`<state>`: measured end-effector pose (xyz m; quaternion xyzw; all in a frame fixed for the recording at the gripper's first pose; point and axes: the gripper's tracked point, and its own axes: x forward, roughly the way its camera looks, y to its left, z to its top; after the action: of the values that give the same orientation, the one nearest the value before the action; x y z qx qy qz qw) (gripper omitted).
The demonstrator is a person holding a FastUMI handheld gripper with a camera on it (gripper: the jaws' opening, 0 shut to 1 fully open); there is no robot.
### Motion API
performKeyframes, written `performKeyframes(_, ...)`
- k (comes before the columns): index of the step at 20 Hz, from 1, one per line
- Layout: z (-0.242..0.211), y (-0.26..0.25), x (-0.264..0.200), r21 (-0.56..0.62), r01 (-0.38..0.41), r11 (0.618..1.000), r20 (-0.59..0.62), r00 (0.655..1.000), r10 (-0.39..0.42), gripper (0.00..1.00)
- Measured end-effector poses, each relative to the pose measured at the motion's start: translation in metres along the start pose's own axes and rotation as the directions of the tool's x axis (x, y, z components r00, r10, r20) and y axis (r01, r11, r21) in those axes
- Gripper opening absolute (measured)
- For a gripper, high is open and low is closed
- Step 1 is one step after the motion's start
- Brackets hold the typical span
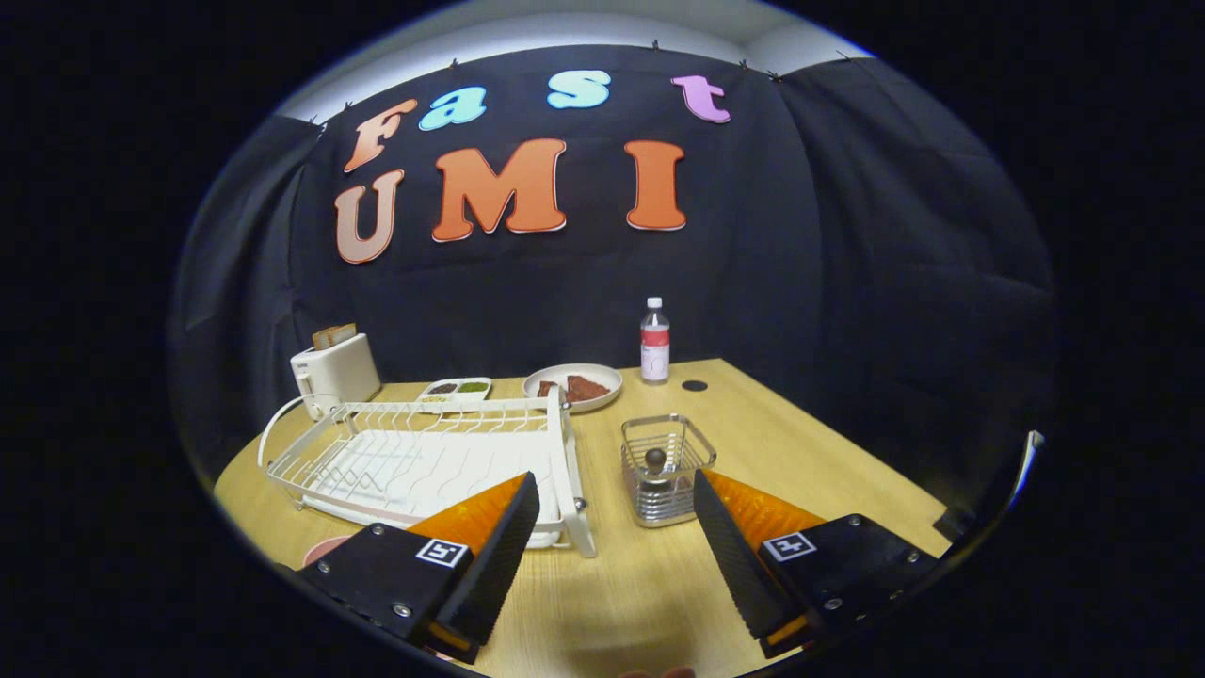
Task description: Take the plate from the dish rack, then take the spoon from the basket and place it into the plate.
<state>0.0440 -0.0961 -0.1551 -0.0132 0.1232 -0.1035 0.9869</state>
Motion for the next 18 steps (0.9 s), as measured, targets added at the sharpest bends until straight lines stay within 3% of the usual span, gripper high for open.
performKeyframes(5,0.022,-0.008,0.032,-0.052,0.061,0.997,0.103,0.993,-0.055,0.98)
performKeyframes(13,0.001,-0.019,0.067,-0.026,0.107,0.994,0.116,0.988,-0.103,0.96)
performKeyframes(15,-0.008,-0.021,0.071,-0.023,0.108,0.994,0.104,0.989,-0.105,0.89)
performKeyframes(18,-0.014,-0.022,0.075,-0.008,0.108,0.994,0.097,0.989,-0.107,0.67)
